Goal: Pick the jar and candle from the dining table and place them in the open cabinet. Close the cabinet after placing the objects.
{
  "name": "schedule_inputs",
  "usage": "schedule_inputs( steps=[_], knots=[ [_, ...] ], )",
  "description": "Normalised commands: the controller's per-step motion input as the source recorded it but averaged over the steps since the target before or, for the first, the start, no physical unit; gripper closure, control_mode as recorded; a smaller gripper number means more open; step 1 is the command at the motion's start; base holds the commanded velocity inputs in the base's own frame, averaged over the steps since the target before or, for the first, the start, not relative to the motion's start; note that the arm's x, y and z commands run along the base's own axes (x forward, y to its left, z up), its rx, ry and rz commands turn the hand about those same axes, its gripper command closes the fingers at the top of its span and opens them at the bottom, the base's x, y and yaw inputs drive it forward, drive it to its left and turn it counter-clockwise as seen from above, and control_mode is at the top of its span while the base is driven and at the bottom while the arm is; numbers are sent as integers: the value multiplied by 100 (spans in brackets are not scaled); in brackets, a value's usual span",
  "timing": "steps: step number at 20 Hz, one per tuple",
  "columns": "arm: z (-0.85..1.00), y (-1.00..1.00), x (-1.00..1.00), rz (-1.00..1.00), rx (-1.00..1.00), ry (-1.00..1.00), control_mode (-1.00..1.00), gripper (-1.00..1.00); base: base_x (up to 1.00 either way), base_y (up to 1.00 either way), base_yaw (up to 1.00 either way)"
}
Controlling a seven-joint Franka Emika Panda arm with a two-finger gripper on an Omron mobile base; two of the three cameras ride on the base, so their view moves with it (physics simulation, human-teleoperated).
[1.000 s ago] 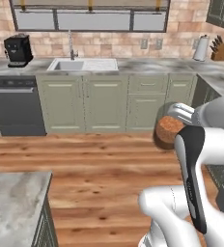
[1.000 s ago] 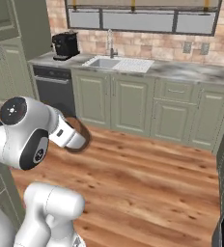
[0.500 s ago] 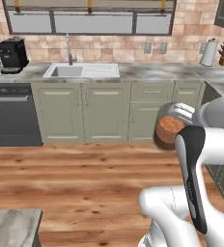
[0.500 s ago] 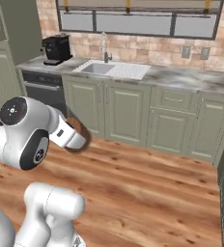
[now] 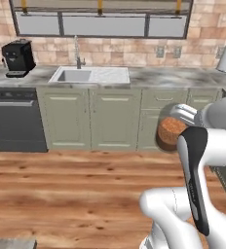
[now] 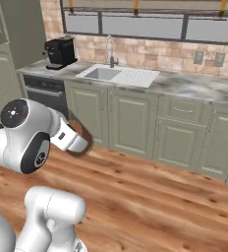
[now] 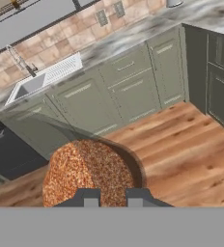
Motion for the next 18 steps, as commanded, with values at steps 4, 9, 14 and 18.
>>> schedule_inputs(
  steps=[4, 9, 14, 18],
  knots=[
    [0, 0, 0, 0, 0, 0, 100, 100, 40, 0, 23],
    [0, 0, 0, 0, 0, 0, 100, 100, 32, 0, 26],
    [0, 0, 0, 0, 0, 0, 100, 100, 25, 0, 31],
    [0, 0, 0, 0, 0, 0, 100, 100, 28, 0, 35]
  ],
)
